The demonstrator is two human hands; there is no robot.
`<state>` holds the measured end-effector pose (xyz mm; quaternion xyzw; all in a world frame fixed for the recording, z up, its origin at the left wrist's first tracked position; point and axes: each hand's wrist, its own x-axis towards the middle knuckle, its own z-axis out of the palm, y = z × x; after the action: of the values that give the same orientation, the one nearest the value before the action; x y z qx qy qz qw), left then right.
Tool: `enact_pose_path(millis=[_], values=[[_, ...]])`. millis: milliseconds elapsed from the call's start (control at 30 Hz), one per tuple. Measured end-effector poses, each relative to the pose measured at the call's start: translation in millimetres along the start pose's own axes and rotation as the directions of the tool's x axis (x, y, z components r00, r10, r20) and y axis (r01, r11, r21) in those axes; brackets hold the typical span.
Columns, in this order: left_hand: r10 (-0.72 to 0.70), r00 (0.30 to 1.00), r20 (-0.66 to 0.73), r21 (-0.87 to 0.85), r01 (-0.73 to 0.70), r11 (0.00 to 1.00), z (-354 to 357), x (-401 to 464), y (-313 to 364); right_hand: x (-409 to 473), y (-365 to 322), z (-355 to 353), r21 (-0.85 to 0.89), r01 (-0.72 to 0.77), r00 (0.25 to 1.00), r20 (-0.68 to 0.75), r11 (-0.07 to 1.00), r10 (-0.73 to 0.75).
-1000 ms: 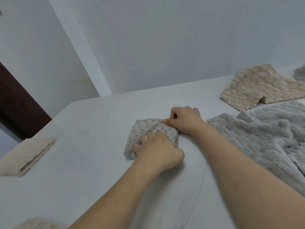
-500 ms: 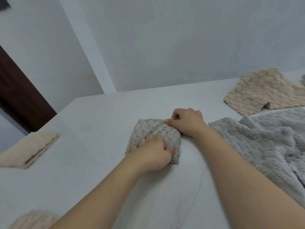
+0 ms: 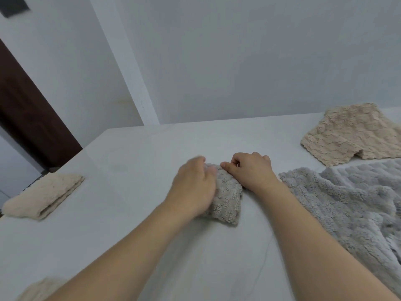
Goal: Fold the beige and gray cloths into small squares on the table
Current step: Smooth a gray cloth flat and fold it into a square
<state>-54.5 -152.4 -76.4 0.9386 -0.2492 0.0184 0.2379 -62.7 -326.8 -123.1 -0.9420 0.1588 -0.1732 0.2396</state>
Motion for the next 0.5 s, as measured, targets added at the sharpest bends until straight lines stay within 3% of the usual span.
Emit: enact_pose_path(millis=[100,500], values=[[-0.016,0.985,0.174,0.305,-0.038,0.952,30.0,-8.2,-9.7,0.2,0.3,-0.4,0.006,-0.005,1.000,-0.001,1.000,0.005],[-0.042,0.980,0.196,0.311,-0.021,0.950,32.1,-5.5,-12.9,-3.9,-10.2,-7.3,-0.173,-0.091,0.996,-0.043,0.981,0.084]])
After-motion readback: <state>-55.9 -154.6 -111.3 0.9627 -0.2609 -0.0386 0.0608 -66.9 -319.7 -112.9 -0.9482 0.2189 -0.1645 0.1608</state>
